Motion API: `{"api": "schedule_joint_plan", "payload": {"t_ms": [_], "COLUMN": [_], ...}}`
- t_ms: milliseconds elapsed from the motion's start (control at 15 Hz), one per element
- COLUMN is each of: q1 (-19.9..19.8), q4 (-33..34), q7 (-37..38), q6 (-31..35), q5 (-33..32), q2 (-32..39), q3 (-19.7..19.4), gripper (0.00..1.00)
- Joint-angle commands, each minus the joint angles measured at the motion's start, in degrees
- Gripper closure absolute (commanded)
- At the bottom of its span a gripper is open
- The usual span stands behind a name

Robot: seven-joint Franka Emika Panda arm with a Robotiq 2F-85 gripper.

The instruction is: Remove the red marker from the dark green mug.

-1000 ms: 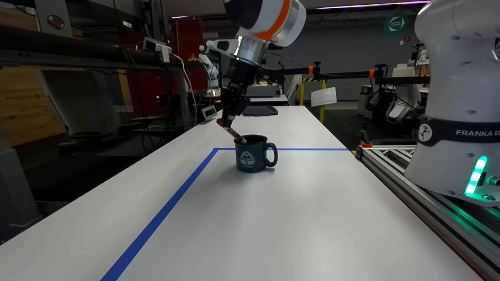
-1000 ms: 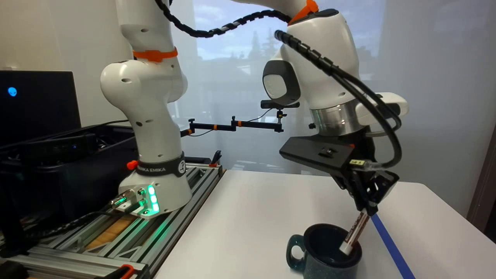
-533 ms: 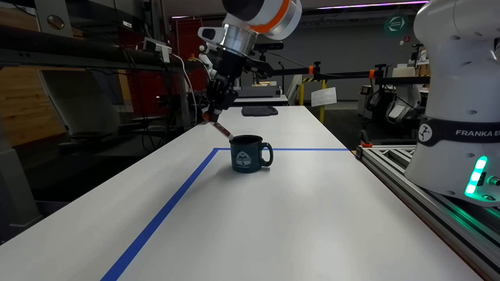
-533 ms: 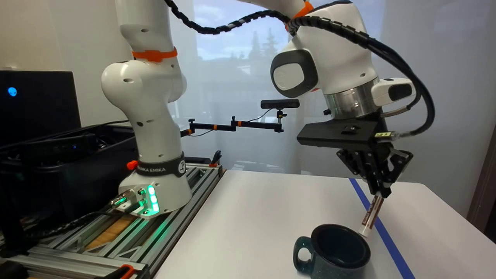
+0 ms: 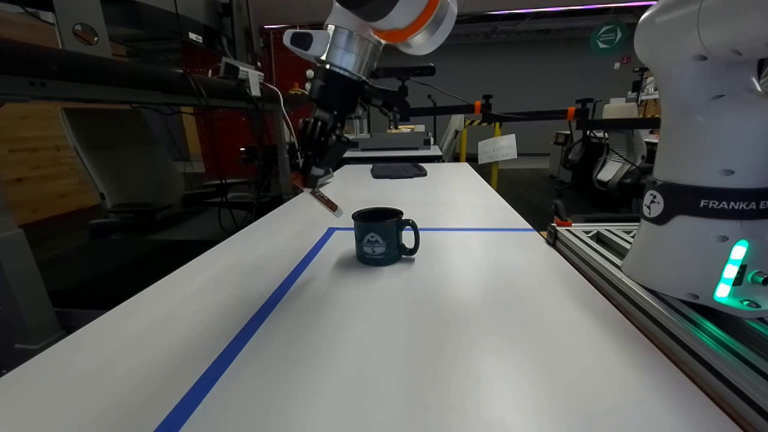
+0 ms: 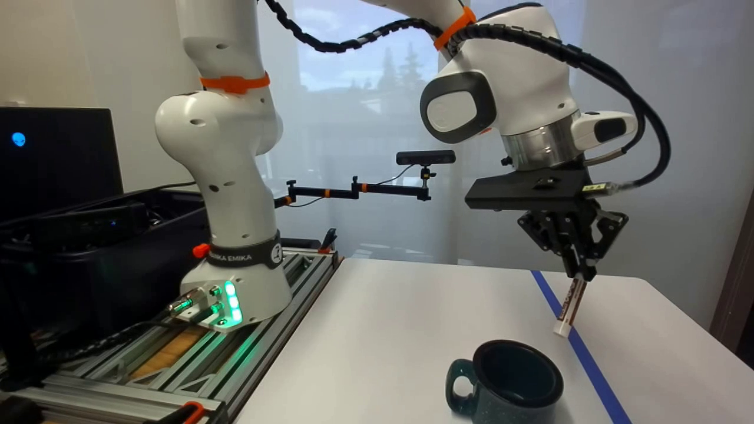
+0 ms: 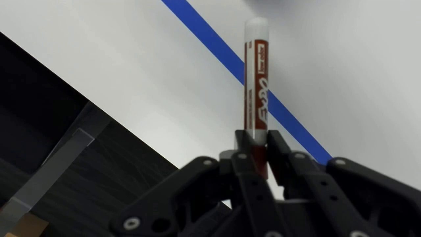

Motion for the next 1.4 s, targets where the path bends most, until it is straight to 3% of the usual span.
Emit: {"api": "schedule_joint_plan", "payload": {"t_ms": [0,467,1333], "q1": [1.1,0.7,-1.9], "q4": [0.4,1.4,7.5], "q7": [-5.3,-18.7,-34.4], "q6": [1.3,2.4,5.2], "q5": [9.1,29.0,51.4], "q2": [1.0,5.5,15.4], "q3": [2.5,7.0,8.4], "gripper": [0.95,0.95,0.95]}}
